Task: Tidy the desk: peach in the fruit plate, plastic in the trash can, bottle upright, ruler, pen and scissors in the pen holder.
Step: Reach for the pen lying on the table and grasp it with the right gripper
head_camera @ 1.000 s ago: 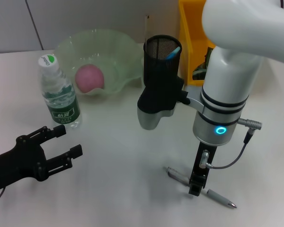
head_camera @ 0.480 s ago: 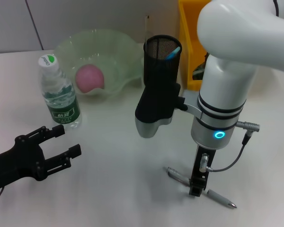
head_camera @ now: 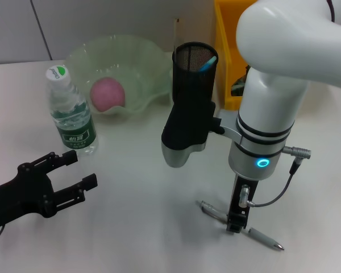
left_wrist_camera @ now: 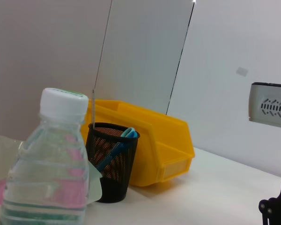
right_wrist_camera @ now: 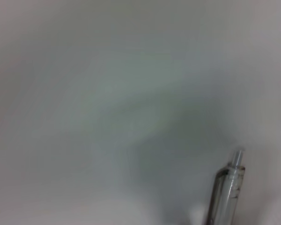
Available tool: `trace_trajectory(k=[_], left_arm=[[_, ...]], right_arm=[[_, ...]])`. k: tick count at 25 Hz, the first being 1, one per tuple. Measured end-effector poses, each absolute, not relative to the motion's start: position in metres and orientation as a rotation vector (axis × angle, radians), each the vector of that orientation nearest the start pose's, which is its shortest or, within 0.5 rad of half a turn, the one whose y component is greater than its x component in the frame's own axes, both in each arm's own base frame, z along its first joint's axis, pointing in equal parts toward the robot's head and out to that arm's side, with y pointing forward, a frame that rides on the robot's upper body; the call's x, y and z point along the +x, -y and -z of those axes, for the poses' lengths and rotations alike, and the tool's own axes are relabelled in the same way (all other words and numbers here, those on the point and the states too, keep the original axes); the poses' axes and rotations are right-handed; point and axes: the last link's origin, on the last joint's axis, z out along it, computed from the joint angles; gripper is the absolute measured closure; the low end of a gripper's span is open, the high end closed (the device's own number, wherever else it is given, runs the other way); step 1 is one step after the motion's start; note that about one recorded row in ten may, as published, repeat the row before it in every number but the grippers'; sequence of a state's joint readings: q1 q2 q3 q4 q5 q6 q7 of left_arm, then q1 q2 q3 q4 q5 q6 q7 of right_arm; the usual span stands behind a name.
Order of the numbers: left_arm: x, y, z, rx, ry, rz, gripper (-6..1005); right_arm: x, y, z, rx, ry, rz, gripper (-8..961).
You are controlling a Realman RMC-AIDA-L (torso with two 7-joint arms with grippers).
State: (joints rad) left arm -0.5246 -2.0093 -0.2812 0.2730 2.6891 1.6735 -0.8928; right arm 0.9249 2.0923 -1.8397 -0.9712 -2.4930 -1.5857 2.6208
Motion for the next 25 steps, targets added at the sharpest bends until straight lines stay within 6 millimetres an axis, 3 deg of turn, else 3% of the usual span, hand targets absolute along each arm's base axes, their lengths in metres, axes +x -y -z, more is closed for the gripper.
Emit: trace_trajectory(k=[3, 25], left_arm=[[-0.3162, -0.2754, 0.0093, -2.536, 0.609, 0.892, 222], [-0.316, -0.276, 0.0088, -2.537, 0.606, 0.892, 222]], right_arm=[[0.147, -0.3275, 0.0901, -2.804, -0.595, 1.152, 651], [0.146, -0.3286, 0.0905, -2.804, -0.58, 1.148, 689]])
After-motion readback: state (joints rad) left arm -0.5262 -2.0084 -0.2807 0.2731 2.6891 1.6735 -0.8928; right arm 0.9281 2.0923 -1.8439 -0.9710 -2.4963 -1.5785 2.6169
